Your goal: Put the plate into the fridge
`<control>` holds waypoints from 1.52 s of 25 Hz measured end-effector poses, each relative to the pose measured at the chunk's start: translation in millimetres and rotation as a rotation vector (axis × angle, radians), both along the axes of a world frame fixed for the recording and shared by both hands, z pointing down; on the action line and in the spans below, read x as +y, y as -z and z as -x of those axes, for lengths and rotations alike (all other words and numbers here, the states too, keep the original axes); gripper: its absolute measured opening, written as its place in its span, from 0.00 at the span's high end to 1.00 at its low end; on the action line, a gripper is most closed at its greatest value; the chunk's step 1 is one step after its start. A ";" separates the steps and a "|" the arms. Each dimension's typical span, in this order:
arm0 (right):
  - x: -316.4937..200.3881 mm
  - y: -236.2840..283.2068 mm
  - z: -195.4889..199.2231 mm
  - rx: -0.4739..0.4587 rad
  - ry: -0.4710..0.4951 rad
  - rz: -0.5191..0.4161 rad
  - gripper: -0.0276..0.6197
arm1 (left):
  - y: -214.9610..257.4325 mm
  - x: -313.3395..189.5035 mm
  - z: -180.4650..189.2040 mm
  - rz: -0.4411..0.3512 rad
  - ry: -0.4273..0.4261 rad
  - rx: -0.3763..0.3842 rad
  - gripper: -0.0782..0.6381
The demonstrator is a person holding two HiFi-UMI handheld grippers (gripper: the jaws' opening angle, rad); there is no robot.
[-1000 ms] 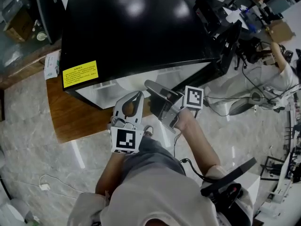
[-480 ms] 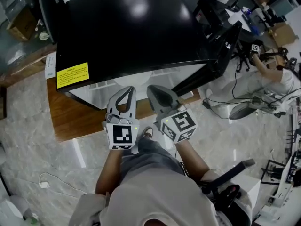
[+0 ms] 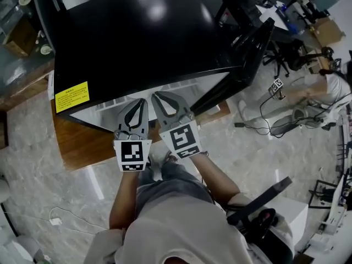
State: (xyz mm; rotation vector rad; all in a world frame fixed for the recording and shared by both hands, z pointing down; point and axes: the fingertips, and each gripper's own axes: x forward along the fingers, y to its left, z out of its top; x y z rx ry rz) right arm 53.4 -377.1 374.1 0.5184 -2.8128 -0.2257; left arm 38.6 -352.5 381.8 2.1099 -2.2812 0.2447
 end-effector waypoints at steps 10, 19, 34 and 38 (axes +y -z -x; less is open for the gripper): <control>-17.7 -2.1 7.1 -0.061 0.024 0.120 0.91 | -0.3 -15.9 4.6 -0.038 0.018 0.066 0.87; -11.7 2.8 -17.6 -0.083 0.042 0.126 0.91 | 7.5 -8.3 -10.4 -0.066 0.077 0.109 0.86; 65.0 -5.9 -104.0 -0.074 -0.004 0.136 0.93 | 11.9 71.4 -81.2 -0.080 0.137 0.165 0.87; 105.6 14.5 -143.4 -0.094 -0.076 0.121 0.93 | 30.3 115.0 -121.4 -0.103 0.088 0.180 0.86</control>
